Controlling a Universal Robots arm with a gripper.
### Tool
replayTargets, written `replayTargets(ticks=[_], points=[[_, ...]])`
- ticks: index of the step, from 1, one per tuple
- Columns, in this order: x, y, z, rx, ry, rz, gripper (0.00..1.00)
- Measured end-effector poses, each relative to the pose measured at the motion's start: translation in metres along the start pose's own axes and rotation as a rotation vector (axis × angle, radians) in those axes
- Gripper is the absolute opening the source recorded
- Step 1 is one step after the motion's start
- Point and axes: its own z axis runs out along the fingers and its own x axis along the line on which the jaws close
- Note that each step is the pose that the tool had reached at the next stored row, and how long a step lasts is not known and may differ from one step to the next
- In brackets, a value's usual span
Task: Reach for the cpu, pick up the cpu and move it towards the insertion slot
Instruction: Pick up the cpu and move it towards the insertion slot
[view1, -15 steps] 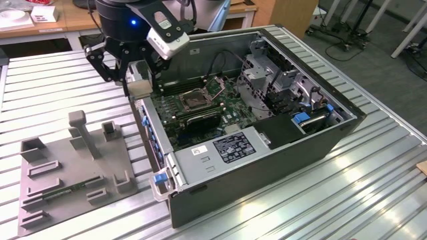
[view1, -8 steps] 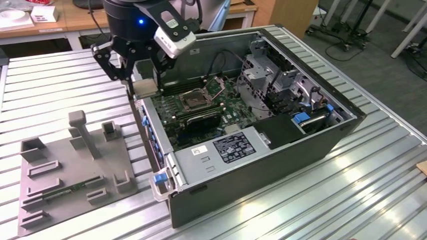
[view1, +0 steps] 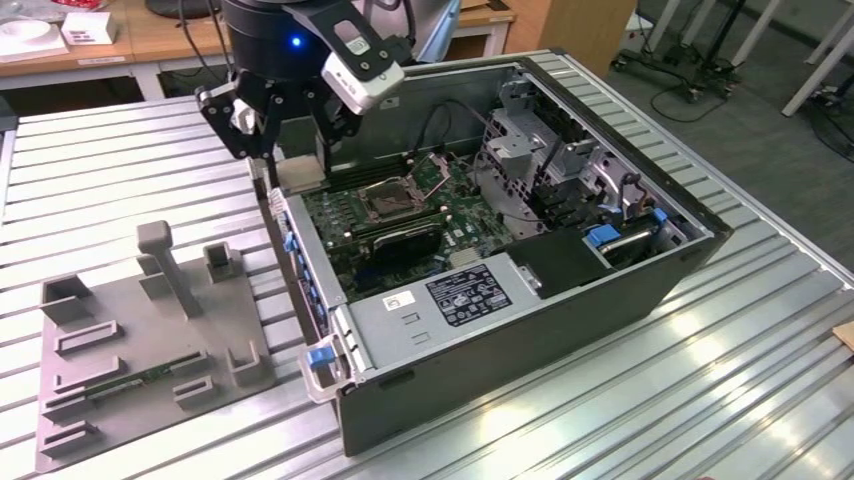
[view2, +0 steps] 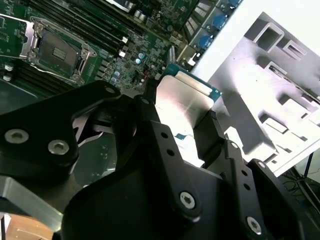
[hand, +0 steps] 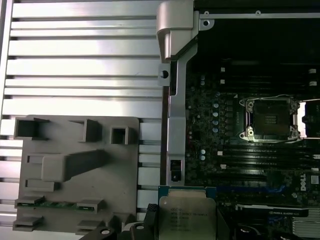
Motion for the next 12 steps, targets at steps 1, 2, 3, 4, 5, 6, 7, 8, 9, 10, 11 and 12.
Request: replayTargets(ticks=[1,2,3,4,5,6,7,8,9,10,11,12], points=[[-0.0007,0.0,0.0,0.0,0.0,0.0,0.54],[-0.0009,-0.0001,0.0,0.0001,0.0,0.0,0.54],[-0.0009,-0.0001,0.0,0.0,0.0,0.0,0.54],[-0.0009,0.0,0.0,0.0,0.0,0.0,0.54],[-0.001,0.0,0.0,0.0,0.0,0.0,0.54],[-0.0011,0.0,0.0,0.0,0.0,0.0,0.54],[-0.0011,0.0,0.0,0.0001,0.0,0.0,0.54],[-0.0011,0.0,0.0,0.0,0.0,0.0,0.54],[-0.0011,0.0,0.0,0.0,0.0,0.0,0.54],[-0.0012,0.0,0.0,0.0,0.0,0.0,0.54],[-0.0016,0.0,0.0,0.0,0.0,0.0,0.54],[-0.0022,0.0,0.0,0.0,0.0,0.0,0.54]])
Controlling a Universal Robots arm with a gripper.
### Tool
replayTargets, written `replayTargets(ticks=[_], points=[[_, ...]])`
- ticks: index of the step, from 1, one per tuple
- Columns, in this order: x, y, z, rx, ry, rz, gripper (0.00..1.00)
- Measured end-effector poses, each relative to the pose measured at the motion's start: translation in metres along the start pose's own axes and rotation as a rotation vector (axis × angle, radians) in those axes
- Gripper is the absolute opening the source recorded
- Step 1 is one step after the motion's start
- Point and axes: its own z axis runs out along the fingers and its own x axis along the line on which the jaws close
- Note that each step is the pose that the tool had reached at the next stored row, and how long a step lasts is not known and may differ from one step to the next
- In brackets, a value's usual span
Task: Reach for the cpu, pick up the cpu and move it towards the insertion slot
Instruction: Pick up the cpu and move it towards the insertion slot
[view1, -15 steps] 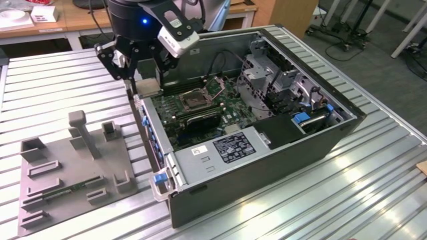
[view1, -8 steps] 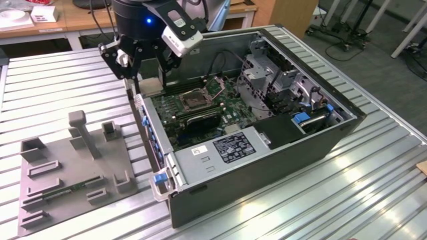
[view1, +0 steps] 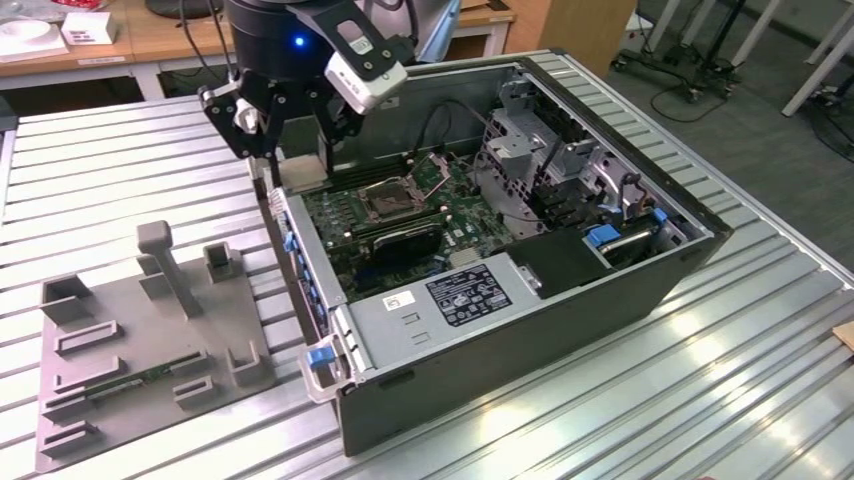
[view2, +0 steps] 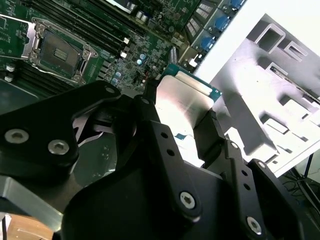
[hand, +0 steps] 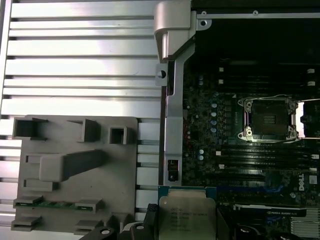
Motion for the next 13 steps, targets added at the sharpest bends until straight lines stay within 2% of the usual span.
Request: replayTargets(ticks=[13], points=[[-0.0106,-0.0003,0.0002,0.0,0.0,0.0,0.54]])
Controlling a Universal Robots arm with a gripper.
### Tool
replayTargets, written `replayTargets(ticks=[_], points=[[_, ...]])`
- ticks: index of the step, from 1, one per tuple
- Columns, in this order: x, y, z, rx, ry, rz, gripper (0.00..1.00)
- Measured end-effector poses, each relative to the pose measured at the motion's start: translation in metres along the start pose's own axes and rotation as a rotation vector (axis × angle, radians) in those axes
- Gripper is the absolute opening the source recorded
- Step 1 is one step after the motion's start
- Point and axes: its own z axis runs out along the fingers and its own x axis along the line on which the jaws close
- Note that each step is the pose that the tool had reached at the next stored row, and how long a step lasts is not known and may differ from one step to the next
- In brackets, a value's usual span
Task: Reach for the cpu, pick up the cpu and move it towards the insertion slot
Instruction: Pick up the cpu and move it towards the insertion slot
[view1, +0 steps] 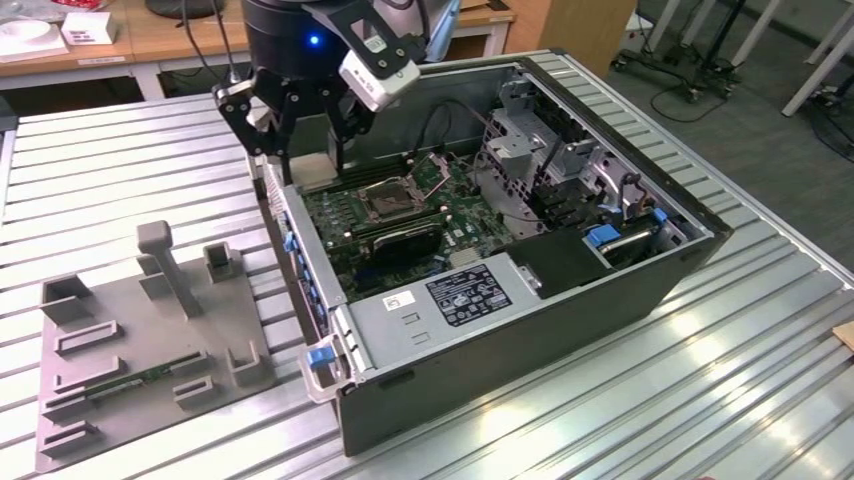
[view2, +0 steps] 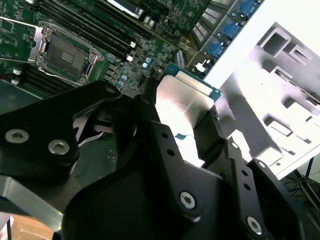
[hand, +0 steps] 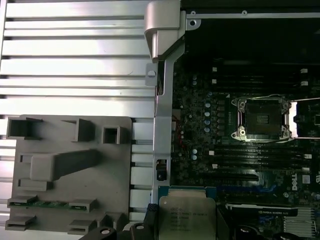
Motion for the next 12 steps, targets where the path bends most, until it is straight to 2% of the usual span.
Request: replayTargets(ticks=[12], points=[[-0.0036,0.0,0.0001,0.0,0.0,0.0,0.54]])
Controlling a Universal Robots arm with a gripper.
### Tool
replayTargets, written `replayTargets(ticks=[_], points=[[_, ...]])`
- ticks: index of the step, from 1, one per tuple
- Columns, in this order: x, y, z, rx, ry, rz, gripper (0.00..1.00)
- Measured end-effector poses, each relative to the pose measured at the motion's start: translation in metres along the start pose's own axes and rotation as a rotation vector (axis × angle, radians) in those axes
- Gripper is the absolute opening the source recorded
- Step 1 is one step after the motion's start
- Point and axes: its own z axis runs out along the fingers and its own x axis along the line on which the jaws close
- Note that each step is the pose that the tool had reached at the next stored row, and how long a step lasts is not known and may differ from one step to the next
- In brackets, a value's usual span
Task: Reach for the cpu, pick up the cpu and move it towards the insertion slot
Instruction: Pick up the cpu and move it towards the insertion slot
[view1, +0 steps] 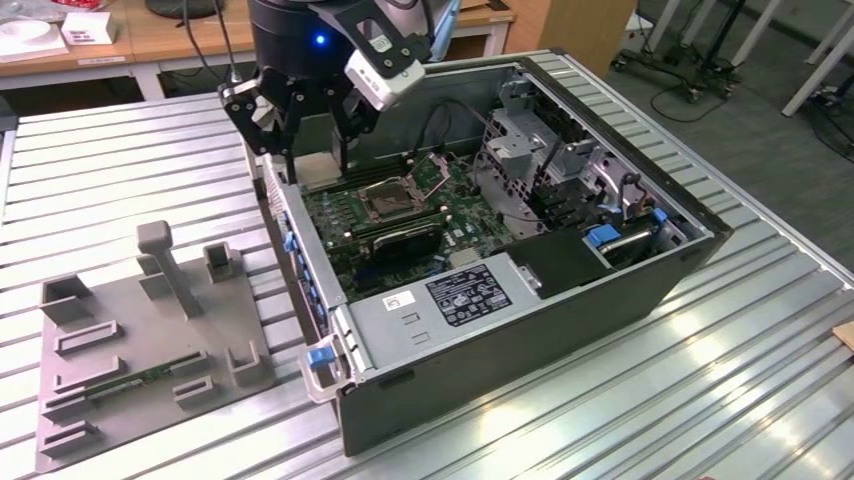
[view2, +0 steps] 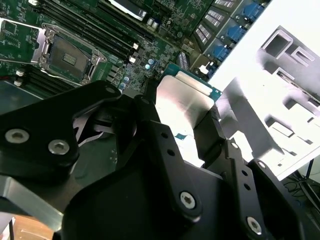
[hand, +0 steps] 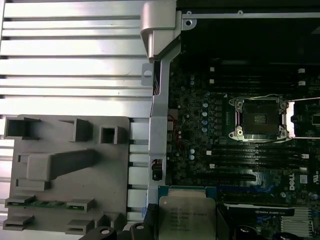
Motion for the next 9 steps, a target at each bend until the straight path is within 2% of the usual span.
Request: replayTargets(ticks=[9], points=[[-0.0036,0.0,0.0001,0.0,0.0,0.0,0.54]])
